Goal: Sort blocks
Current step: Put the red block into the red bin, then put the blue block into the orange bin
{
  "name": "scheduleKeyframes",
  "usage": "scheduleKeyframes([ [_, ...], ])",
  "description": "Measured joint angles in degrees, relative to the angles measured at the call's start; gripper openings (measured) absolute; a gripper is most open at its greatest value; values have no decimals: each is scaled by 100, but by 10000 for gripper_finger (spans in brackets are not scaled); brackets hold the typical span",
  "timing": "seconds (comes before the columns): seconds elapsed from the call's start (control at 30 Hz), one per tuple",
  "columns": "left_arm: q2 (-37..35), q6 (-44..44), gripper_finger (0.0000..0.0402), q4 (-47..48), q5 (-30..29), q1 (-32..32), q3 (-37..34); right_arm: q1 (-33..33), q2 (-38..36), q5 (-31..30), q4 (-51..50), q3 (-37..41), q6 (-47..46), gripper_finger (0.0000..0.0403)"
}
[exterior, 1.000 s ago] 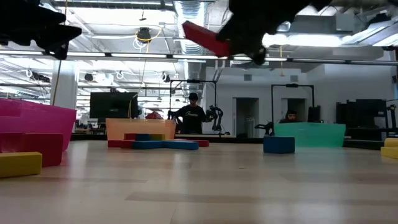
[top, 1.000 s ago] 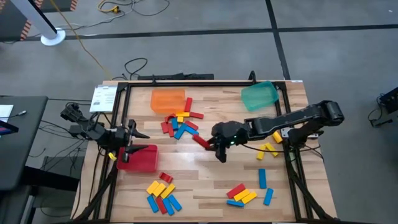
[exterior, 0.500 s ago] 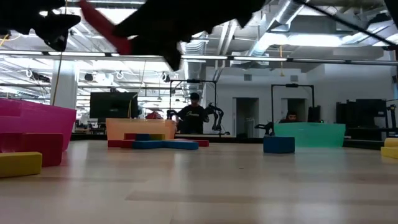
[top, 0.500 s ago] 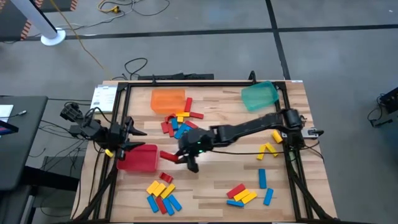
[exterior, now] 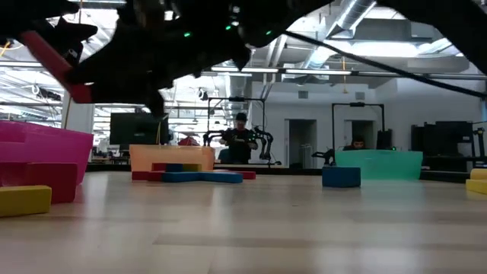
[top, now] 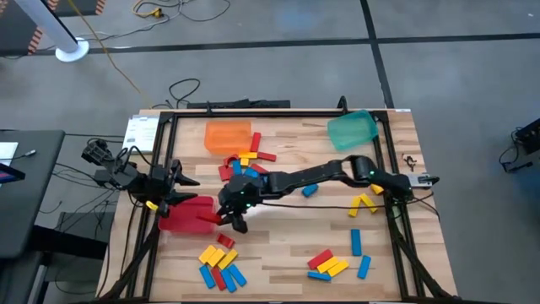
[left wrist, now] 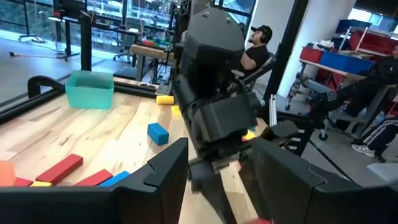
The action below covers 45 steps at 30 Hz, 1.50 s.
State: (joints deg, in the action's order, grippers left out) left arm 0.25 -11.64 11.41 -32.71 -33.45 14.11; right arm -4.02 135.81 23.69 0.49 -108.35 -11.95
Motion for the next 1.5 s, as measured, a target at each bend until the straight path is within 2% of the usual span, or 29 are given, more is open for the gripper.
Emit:
scheduleKeyframes([
  [0.37, 0, 0, 174, 169, 7, 0, 0, 132, 872, 65, -307, -1129, -6, 137],
  [0.77, 0, 129, 174, 165, 7, 0, 0, 191, 900, -44, -70, -1240, 53, 139],
  [0.9, 0, 129, 174, 163, 7, 0, 0, 187, 900, -117, -96, -1240, 291, 159],
  [1.23, 0, 119, 174, 163, 4, 0, 0, 154, 900, -254, -87, -1240, 407, 250],
  [1.37, 0, -7, 174, 187, 4, 0, 0, 156, 899, -254, -185, -1240, 432, 259],
  [1.5, 0, -417, 174, 215, 4, 0, -2, 118, 741, -260, -689, -1233, 618, 260],
])
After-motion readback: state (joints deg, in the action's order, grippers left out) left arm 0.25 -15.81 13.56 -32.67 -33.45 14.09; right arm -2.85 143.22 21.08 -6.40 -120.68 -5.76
